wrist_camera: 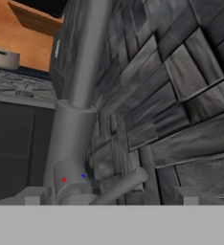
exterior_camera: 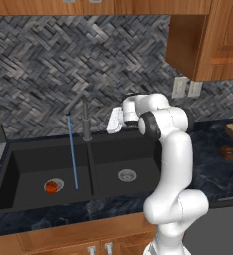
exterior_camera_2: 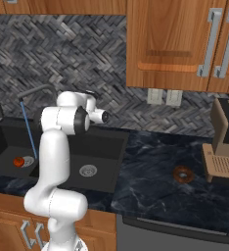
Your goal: Turn on the sink faucet. Then move the tomato from the counter to the sink. Turn off the sink. Move the vegetable from the sink to the pot next to the stove. Finally move the pot to the front left burner.
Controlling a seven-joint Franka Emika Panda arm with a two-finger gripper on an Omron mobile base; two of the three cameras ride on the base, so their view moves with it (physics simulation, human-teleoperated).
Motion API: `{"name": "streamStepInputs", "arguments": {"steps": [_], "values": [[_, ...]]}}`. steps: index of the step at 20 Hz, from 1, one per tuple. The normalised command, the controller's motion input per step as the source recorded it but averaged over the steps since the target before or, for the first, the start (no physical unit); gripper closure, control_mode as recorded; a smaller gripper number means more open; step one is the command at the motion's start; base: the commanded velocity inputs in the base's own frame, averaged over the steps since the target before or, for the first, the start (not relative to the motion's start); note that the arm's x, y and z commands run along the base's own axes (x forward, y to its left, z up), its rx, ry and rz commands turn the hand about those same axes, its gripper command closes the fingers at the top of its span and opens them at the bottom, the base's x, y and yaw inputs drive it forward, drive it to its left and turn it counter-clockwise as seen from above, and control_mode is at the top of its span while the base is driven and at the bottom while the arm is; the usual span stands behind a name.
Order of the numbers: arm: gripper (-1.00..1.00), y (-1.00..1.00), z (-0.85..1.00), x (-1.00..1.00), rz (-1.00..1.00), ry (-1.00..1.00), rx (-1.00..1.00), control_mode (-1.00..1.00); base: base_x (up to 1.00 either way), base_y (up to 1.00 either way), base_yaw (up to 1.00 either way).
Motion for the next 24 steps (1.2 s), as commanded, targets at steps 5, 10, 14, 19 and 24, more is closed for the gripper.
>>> {"name": "streamStepInputs", "arguments": {"steps": [5, 10, 14, 19, 24], "values": [[-1.0, 0.0, -0.16, 0.21, 0.02, 0.06, 0.0, -1.0, 0.0, 0.0, 0.0], [-1.0, 0.0, -0.23, 0.15, 0.03, 0.01, 0.02, -1.0, 0.0, 0.0, 0.0], [-1.0, 0.0, -0.19, 0.17, 0.03, 0.01, 0.02, -1.0, 0.0, 0.0, 0.0], [-1.0, 0.0, -0.14, 0.24, 0.04, 0.02, 0.02, -1.0, 0.0, 0.0, 0.0], [-1.0, 0.0, -0.13, 0.2, 0.04, 0.01, 0.04, -1.0, 0.0, 0.0, 0.0]]}}
